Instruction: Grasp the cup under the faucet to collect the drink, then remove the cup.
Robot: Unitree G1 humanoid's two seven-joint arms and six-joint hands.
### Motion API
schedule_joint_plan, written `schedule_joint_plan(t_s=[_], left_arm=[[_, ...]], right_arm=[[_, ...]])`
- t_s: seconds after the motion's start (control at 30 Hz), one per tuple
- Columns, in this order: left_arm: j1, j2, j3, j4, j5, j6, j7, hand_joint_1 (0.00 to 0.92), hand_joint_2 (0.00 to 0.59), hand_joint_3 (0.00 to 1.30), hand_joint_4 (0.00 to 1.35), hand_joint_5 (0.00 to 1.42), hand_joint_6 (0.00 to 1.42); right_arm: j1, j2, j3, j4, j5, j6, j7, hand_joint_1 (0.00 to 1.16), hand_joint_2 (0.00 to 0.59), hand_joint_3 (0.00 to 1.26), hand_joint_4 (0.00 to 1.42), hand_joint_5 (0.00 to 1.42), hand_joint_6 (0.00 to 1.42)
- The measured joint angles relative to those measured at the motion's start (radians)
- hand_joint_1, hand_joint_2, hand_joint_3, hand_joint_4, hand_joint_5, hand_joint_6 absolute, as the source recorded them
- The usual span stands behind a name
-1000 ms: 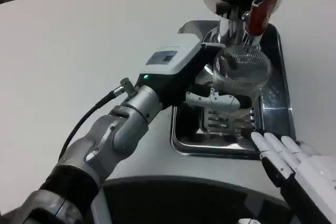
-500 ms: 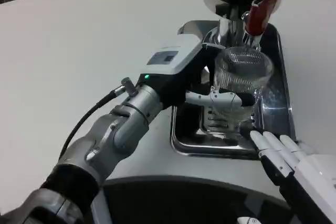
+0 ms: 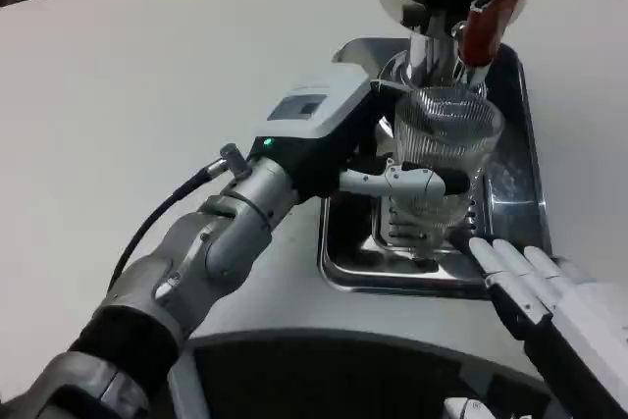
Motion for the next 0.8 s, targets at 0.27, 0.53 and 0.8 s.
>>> schedule_joint_plan(t_s=[0.27,0.53,0.8], left_arm=[[0.0,0.004,0.0,-0.002,0.0,-0.003,-0.007,0.158,0.073,0.29,0.27,0.52,0.95],[0.0,0.006,0.0,-0.006,-0.002,-0.009,-0.03,0.143,0.073,0.21,0.2,0.47,0.92],[-0.003,0.004,0.0,-0.01,-0.011,-0.009,-0.054,0.131,0.08,0.17,0.19,0.46,0.92]], right_arm=[[-0.023,-0.003,0.012,0.001,0.003,0.019,0.008,0.29,0.405,0.01,0.0,0.0,0.0],[-0.041,-0.023,0.02,0.002,0.012,0.034,0.015,0.29,0.405,0.02,0.0,0.0,0.0],[-0.052,-0.032,0.026,0.002,0.013,0.052,0.024,0.29,0.405,0.03,0.0,0.0,0.0]])
